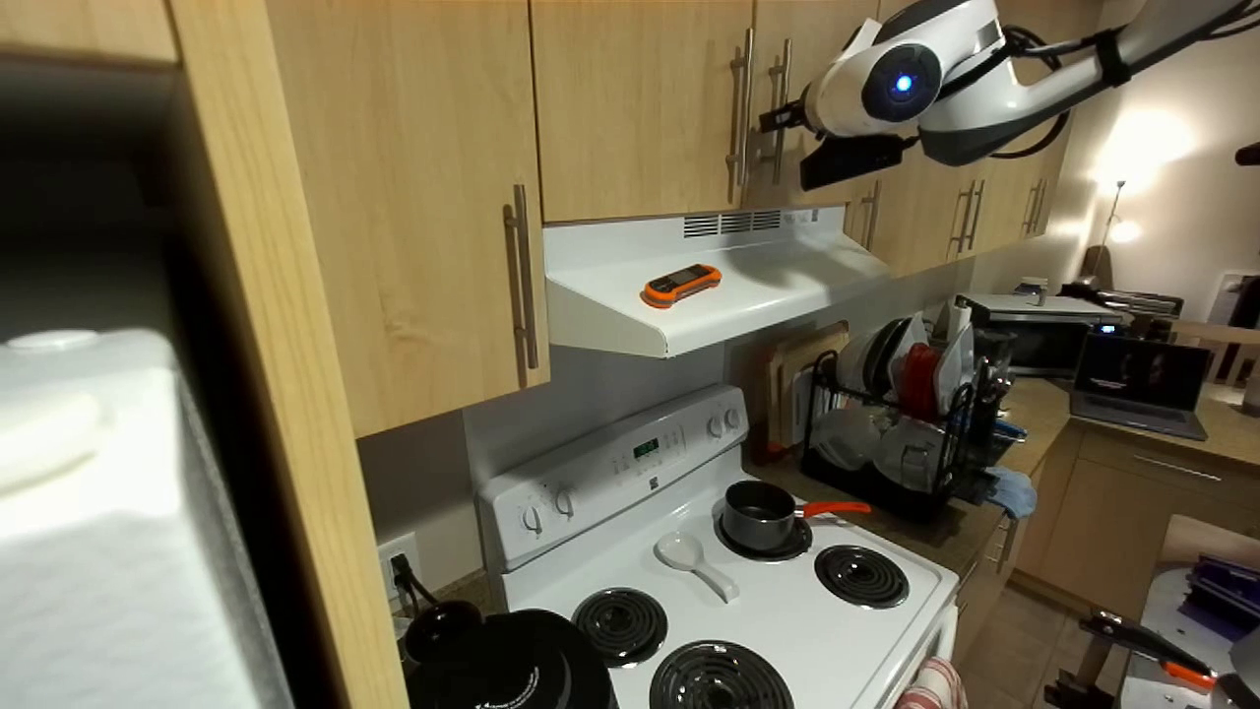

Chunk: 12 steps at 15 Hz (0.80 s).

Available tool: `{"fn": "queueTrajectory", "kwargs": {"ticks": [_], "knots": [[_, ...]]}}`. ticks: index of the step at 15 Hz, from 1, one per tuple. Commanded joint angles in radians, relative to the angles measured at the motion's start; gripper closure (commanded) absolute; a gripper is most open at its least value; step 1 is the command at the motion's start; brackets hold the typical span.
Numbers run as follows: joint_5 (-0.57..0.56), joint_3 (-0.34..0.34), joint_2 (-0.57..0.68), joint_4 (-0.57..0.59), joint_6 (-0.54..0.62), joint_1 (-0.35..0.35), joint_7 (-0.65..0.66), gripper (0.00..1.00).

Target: Open the right door of the top cabinet.

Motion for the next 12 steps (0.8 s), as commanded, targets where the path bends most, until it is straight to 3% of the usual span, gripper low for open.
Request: {"fn": "queueTrajectory", "kwargs": {"ticks": [1, 12], "knots": [[0.005, 0.006, -0.03, -0.02, -0.084, -0.013, -0.053, 0.0], [0.023, 0.017, -0.082, -0.053, -0.13, -0.007, -0.119, 0.0]]}}
